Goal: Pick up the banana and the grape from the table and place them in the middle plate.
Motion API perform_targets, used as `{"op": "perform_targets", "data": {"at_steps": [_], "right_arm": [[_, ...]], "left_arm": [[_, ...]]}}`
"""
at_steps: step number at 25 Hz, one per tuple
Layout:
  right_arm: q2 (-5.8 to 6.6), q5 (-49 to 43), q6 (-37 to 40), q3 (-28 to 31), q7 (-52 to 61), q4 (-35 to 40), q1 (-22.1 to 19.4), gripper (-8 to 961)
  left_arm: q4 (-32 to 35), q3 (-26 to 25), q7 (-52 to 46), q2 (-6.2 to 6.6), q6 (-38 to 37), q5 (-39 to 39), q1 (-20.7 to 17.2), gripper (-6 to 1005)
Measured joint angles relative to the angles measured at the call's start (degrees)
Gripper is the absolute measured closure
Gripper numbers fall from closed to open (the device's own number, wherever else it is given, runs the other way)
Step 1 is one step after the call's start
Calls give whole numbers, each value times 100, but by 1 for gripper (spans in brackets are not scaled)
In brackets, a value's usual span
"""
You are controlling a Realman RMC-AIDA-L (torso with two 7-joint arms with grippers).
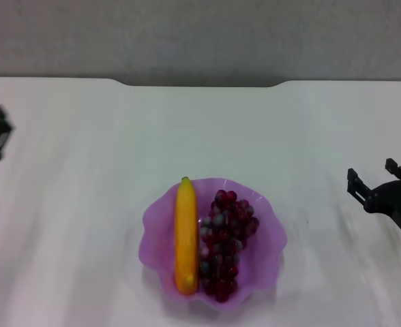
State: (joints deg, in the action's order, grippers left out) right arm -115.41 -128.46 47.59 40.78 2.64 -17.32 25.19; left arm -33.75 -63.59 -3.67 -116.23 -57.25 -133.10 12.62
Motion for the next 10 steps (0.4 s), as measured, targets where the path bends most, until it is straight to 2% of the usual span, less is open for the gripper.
{"op": "perform_targets", "data": {"at_steps": [5, 7, 10], "right_arm": [[-6, 30, 40, 16, 3, -15, 0, 161], [-7, 30, 45, 17, 9, -18, -3, 161], [-8, 32, 47, 5, 22, 0, -18, 161]], "left_arm": [[1363, -274, -1754, -22, -332, -849, 435, 108], [1579, -246, -1808, -53, -311, -907, 557, 108], [1664, -208, -1295, -96, -250, -907, 606, 108]]}}
